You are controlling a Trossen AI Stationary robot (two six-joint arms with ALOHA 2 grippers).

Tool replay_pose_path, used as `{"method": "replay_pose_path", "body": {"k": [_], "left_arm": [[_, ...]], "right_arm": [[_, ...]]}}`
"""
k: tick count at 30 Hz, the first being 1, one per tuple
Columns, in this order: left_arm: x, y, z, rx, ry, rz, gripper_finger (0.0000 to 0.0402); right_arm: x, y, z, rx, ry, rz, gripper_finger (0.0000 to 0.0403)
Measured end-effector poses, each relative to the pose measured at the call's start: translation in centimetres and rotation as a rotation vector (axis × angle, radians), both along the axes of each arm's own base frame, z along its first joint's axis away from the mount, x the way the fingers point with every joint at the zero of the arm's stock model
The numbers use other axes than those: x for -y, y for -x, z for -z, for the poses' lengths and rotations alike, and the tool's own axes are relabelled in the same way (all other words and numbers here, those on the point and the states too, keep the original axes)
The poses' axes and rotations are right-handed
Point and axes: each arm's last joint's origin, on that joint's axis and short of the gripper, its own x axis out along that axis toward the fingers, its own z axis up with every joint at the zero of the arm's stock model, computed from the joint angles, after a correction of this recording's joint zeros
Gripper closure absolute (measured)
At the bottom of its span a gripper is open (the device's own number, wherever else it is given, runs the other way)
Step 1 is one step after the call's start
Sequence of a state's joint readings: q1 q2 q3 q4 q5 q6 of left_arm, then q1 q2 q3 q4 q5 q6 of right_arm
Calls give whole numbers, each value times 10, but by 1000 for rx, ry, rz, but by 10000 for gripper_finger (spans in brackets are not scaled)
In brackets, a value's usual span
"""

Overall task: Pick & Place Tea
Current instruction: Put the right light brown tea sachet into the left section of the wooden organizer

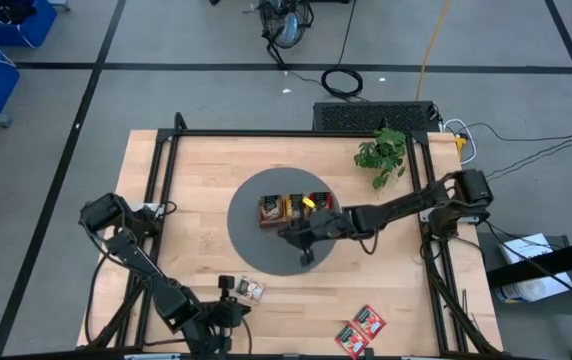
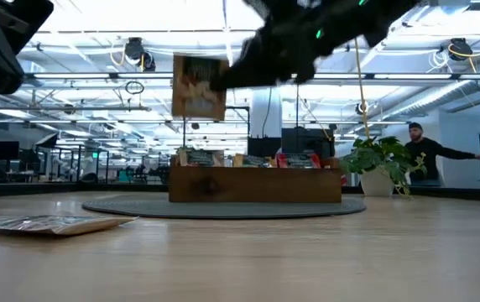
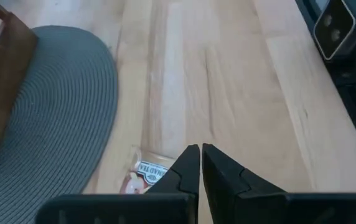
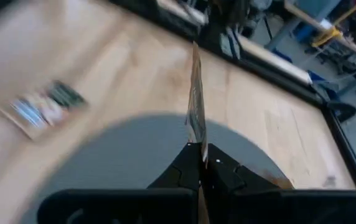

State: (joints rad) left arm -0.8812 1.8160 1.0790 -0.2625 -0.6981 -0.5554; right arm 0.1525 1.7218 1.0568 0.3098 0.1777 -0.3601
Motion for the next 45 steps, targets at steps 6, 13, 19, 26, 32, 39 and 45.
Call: {"method": "replay_pose_path", "body": {"k": [6, 13, 19, 26, 32, 39, 45], "left_arm": [[-1, 1, 1, -10, -15, -4, 376], [-4, 2, 4, -18, -31, -8, 376], [-7, 4, 8, -26, -40, -13, 376], [-7, 5, 9, -27, -35, -19, 376], [-7, 5, 9, -27, -34, -21, 376], [-8, 5, 9, -29, -37, -21, 376], [-8, 5, 9, -29, -38, -21, 376]], "right_arm": [[39, -9, 23, -43, -12, 91, 402], [63, -13, 40, -83, -12, 152, 403], [68, -15, 44, -82, -82, 147, 403], [71, -14, 51, -115, -162, 126, 403], [74, -14, 58, -142, -183, 138, 403], [77, -15, 63, -154, -203, 160, 397], [77, -15, 62, -145, -231, 183, 344]]}}
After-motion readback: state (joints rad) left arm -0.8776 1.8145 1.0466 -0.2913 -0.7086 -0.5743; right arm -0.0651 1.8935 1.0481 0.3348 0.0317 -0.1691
